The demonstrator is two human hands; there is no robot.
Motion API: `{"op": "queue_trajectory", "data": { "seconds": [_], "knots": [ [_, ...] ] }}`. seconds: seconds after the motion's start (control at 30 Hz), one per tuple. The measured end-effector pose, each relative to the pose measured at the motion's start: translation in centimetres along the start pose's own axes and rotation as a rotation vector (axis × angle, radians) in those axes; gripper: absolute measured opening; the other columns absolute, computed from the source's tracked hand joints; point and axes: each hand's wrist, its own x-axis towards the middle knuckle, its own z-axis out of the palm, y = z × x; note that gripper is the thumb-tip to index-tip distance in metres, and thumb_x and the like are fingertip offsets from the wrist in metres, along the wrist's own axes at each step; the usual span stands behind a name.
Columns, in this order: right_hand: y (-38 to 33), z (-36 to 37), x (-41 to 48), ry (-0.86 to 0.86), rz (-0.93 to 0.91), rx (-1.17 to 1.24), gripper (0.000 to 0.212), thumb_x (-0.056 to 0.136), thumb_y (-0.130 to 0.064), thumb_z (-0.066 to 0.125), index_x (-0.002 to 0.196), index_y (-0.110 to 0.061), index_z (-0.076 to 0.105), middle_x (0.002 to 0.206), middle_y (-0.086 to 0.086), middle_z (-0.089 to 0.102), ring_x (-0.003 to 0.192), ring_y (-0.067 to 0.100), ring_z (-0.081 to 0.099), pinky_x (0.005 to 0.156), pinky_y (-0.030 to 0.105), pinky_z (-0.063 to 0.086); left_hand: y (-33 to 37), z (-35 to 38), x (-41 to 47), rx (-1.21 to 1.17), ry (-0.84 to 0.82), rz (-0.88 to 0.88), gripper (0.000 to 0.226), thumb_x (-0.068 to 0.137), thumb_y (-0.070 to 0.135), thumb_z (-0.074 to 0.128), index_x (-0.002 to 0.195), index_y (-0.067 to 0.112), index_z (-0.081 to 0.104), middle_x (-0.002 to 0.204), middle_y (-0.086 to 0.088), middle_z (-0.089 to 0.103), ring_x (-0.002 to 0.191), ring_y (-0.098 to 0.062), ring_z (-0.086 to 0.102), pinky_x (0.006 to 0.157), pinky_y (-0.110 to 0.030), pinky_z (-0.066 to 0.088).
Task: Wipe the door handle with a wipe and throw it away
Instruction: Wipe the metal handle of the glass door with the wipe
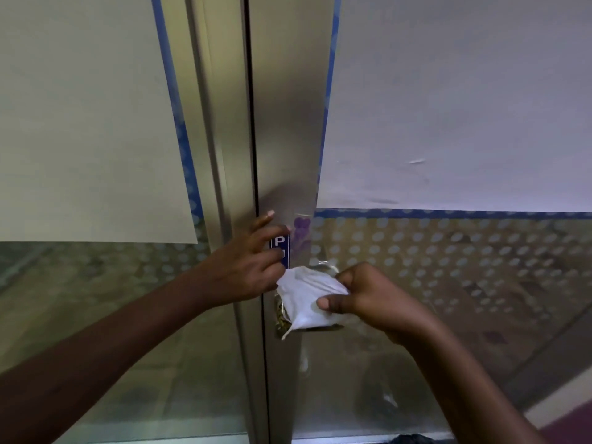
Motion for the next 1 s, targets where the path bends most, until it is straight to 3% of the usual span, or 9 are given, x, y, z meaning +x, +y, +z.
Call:
{"op": "queue_trajectory", "data": {
  "seconds": [0.07, 0.13, 0.3, 0.43, 0.57, 0.77, 0.83, 0.9, 1.0],
  "knots": [
    [-0.3, 0.2, 0.0, 0.086, -0.021, 0.297, 0.028, 0.077, -0.012, 0.073, 0.052, -0.01, 0.061, 0.051, 0.005, 0.054, 0.047, 0.013, 0.049, 0.048, 0.022, 0.035, -0.1, 0.2, 0.3, -0.007, -0.011, -0.127, 0.043, 0.101, 0.034, 0.043, 0.077, 0.005, 0.064, 0.089, -0.018, 0.067, 0.119, -0.044, 0.046, 0.115, -0.062, 0.023],
    [-0.3, 1.1, 0.1, 0.372, -0.064, 0.493, 0.025, 0.073, -0.014, 0.064, 0.048, -0.015, 0.057, 0.047, 0.0, 0.049, 0.044, 0.012, 0.046, 0.046, 0.021, 0.033, -0.1, 0.4, 0.3, -0.038, -0.022, -0.268, 0.063, 0.099, 0.053, 0.027, 0.098, 0.001, 0.063, 0.109, -0.024, 0.064, 0.125, -0.048, 0.04, 0.112, -0.065, 0.024],
    [-0.9, 2.6, 1.5, 1.069, -0.11, 0.813, 0.038, 0.092, -0.014, 0.056, 0.055, -0.017, 0.054, 0.047, -0.011, 0.046, 0.046, 0.009, 0.045, 0.048, 0.019, 0.036, -0.6, 1.1, -0.1, -0.065, -0.023, -0.404, 0.092, 0.09, 0.073, 0.015, 0.137, -0.004, 0.034, 0.147, -0.027, 0.029, 0.142, -0.049, 0.017, 0.116, -0.064, 0.014],
    [-1.3, 2.9, 2.5, 1.263, -0.197, 0.628, 0.034, 0.095, -0.031, 0.052, 0.066, -0.016, 0.062, 0.056, -0.009, 0.058, 0.054, 0.007, 0.053, 0.05, 0.023, 0.043, -0.5, 1.7, -0.3, -0.032, -0.049, -0.405, 0.096, 0.089, 0.075, 0.015, 0.143, -0.003, 0.025, 0.152, -0.028, 0.019, 0.147, -0.044, 0.005, 0.119, -0.059, 0.01],
    [-1.3, 5.7, 4.4, 1.352, -0.251, 0.168, 0.038, 0.085, -0.048, 0.053, 0.076, -0.011, 0.057, 0.062, -0.007, 0.051, 0.056, 0.006, 0.046, 0.053, 0.023, 0.038, -0.5, 2.0, -0.4, -0.081, 0.034, -0.413, 0.093, 0.09, 0.074, 0.013, 0.141, -0.003, 0.026, 0.149, -0.028, 0.023, 0.148, -0.04, 0.006, 0.119, -0.057, 0.011],
    [-0.7, 9.2, 9.2, 1.234, -0.475, -0.068, 0.009, 0.087, -0.022, 0.052, 0.092, -0.02, 0.045, 0.078, 0.016, 0.062, 0.067, 0.031, 0.059, 0.057, 0.037, 0.049, -0.5, 2.2, -0.5, -0.237, 0.163, -0.435, 0.09, 0.09, 0.075, 0.015, 0.141, 0.001, 0.022, 0.145, -0.029, 0.027, 0.139, -0.05, 0.023, 0.114, -0.064, 0.02],
    [-0.8, 9.9, 10.7, 1.181, -0.582, -0.203, 0.024, 0.083, -0.002, 0.05, 0.105, -0.011, 0.048, 0.088, 0.022, 0.062, 0.085, 0.034, 0.055, 0.075, 0.046, 0.053, -0.8, 2.2, -0.8, -0.252, 0.168, -0.435, 0.09, 0.09, 0.075, 0.015, 0.148, 0.006, 0.016, 0.146, -0.029, 0.027, 0.139, -0.05, 0.023, 0.114, -0.063, 0.02],
    [-0.3, 10.2, 12.2, 1.118, -0.606, -0.393, 0.045, 0.081, 0.007, 0.052, 0.124, -0.001, 0.043, 0.106, 0.028, 0.062, 0.11, 0.034, 0.049, 0.106, 0.051, 0.036, -1.1, 2.3, -1.0, -0.267, 0.172, -0.438, 0.091, 0.09, 0.075, 0.016, 0.151, 0.008, 0.012, 0.147, -0.028, 0.026, 0.14, -0.05, 0.023, 0.114, -0.063, 0.019],
    [1.5, 9.6, 12.6, 1.028, -0.68, -0.586, 0.059, 0.082, 0.006, 0.056, 0.136, 0.001, 0.034, 0.125, 0.032, 0.056, 0.124, 0.045, 0.046, 0.115, 0.055, 0.018, -0.8, 2.4, -0.7, -0.298, 0.176, -0.438, 0.089, 0.09, 0.074, 0.014, 0.148, 0.007, 0.017, 0.147, -0.029, 0.027, 0.14, -0.049, 0.024, 0.115, -0.062, 0.02]
  ]
}}
